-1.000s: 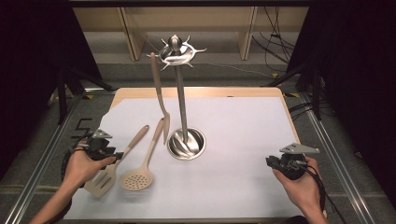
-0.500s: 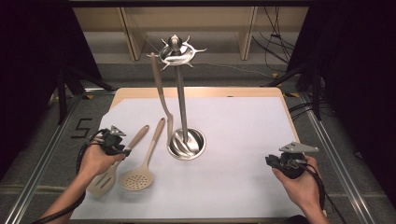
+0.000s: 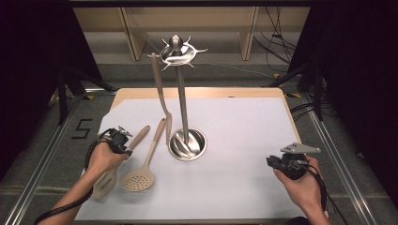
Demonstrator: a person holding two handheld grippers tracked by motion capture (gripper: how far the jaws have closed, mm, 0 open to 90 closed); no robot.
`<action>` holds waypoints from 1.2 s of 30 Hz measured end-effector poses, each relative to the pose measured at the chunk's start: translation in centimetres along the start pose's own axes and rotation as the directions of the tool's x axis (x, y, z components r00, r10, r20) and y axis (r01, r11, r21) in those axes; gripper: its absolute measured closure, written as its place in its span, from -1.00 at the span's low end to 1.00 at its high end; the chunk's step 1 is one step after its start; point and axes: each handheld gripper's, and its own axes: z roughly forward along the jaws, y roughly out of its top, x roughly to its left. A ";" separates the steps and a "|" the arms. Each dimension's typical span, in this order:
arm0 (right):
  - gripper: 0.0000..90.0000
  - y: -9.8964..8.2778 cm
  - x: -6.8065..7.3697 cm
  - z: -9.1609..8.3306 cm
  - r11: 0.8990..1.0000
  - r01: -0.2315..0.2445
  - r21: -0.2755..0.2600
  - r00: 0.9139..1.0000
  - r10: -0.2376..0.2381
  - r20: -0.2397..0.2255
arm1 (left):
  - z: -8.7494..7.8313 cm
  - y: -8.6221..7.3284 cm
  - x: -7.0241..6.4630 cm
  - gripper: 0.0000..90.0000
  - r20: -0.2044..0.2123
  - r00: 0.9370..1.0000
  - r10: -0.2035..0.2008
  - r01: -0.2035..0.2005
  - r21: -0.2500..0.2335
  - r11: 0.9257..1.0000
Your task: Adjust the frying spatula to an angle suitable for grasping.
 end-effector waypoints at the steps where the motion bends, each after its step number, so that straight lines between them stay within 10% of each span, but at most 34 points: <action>1: 0.76 0.0 0.0 0.0 1.000 -0.005 -0.003 1.000 0.005 -0.001 | 0.1 0.0 0.1 0.50 -0.004 1.000 -0.002 0.002 0.006 1.000; 10: 0.76 0.1 0.2 -0.2 0.999 -0.042 0.018 0.999 0.042 -0.002 | 1.4 0.3 0.7 0.48 -0.022 0.999 -0.035 0.036 0.038 0.999; 18: 0.76 0.0 -0.5 0.2 0.999 0.047 -0.020 0.999 -0.048 -0.014 | 2.1 0.3 1.5 0.47 0.036 0.995 -0.096 0.093 0.055 0.994; 36: 0.75 0.0 0.2 -0.1 0.999 -0.050 0.005 0.999 0.050 -0.004 | 2.2 0.6 2.0 0.68 0.076 0.989 -0.126 0.119 0.088 0.989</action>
